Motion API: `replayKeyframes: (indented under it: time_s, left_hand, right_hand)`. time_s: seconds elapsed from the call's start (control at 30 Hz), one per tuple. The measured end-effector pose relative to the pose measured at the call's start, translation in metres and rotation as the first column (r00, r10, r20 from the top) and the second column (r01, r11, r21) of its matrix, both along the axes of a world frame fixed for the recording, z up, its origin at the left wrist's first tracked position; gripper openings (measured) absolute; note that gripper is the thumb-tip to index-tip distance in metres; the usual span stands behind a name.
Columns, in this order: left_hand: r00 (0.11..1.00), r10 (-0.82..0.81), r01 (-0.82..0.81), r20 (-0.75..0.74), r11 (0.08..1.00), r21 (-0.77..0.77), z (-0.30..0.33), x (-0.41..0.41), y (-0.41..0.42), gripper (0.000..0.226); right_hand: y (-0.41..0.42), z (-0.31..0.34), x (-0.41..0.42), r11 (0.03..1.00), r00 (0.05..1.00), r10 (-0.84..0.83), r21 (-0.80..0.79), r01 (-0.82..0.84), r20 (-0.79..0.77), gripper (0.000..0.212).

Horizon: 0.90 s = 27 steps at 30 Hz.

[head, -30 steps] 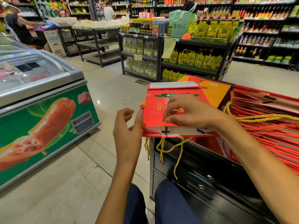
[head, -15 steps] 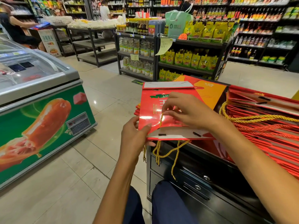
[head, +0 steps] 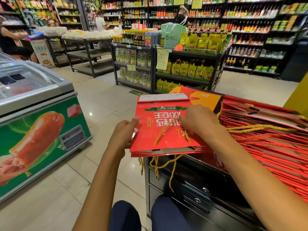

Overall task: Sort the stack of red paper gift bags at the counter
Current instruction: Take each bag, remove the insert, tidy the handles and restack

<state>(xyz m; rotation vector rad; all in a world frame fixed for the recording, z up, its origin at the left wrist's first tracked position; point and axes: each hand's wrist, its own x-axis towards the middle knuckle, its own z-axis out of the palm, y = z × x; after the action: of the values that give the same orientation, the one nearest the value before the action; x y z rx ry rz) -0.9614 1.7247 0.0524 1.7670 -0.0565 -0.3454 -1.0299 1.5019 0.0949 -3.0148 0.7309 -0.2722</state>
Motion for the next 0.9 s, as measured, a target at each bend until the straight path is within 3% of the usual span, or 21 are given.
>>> replayKeyframes:
  time_s: [0.13,0.27,0.37,0.5,0.7,0.9]
  left_hand:
    - [0.987,-0.03,0.005,0.16,0.988,0.154,0.0,0.005,-0.006,0.033]
    - [0.967,0.018,-0.048,0.253,0.992,0.113,0.005,0.0,0.013,0.028]
    - [0.938,0.057,-0.094,0.342,0.991,0.091,0.034,0.0,0.024,0.032]
    - [0.895,0.049,-0.069,0.444,0.997,0.03,0.083,0.004,0.013,0.026]
    - [0.912,-0.095,0.149,0.4,0.983,-0.107,0.145,0.026,-0.064,0.028]
    - [0.847,-0.334,0.362,0.414,0.932,0.012,0.161,0.007,-0.188,0.035]
  right_hand:
    - [-0.002,-0.002,0.002,0.995,0.997,-0.069,0.067,0.072,-0.045,0.04]
    - [0.012,0.007,-0.004,0.977,0.997,-0.08,0.199,0.08,-0.009,0.057]
    - [0.028,0.03,-0.006,0.98,0.996,-0.03,0.201,0.013,0.085,0.065]
    - [0.019,0.078,-0.009,0.977,0.98,-0.002,0.211,-0.041,0.198,0.061]
    - [-0.052,0.155,-0.039,0.977,0.953,-0.068,0.214,0.003,0.296,0.053]
    - [-0.134,0.176,-0.109,0.925,0.944,-0.226,0.358,0.13,0.241,0.042]
